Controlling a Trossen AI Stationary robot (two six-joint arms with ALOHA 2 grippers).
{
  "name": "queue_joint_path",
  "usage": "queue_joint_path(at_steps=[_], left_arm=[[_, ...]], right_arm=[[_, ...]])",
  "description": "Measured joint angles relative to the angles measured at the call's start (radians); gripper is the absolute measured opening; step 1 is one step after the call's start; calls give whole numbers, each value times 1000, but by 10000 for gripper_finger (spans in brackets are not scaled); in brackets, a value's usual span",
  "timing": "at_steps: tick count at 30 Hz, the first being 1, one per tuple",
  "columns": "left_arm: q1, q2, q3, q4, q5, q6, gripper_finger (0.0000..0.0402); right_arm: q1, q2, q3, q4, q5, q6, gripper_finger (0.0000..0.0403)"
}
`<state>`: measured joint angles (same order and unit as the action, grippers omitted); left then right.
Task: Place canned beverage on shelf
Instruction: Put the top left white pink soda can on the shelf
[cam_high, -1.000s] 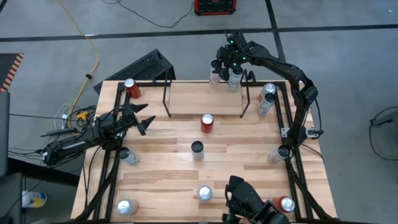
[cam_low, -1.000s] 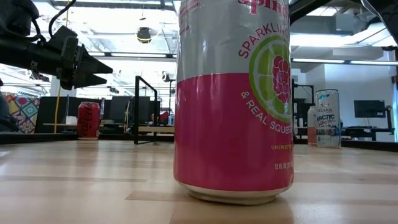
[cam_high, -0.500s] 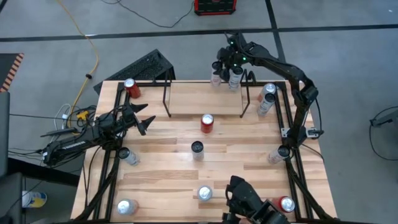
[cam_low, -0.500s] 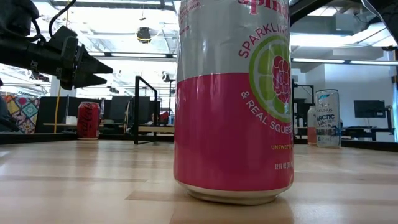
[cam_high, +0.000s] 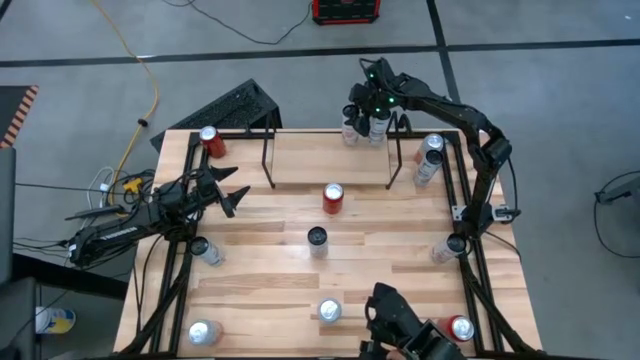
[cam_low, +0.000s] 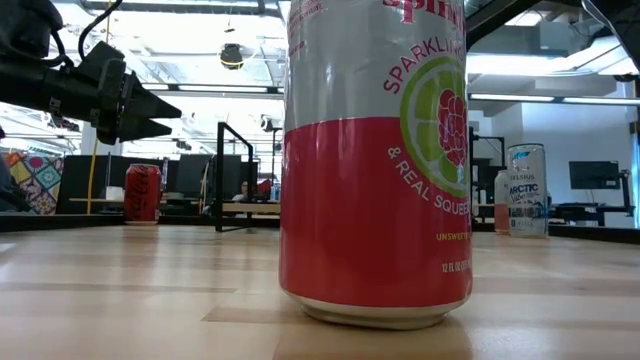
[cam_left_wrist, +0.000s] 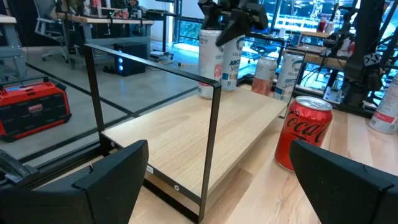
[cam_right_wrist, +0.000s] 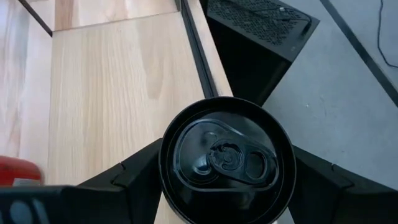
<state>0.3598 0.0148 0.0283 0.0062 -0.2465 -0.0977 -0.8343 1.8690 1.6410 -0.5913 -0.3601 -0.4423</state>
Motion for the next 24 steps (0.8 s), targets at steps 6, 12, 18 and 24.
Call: queue_joint_path(at_steps=[6,12,18,24], left_arm=[[0,0,0,0,0,0,374],[0,0,0,0,0,0,374],[0,0,0,0,0,0,374],[0,0,0,0,0,0,374]], right_arm=[[-12,0,0,-3,0,5,292],[-12,-1,-22,13,-4,5,292],[-12,-4,-38,18,-11,6,292],[-12,-4,-39,13,-10,8,292]])
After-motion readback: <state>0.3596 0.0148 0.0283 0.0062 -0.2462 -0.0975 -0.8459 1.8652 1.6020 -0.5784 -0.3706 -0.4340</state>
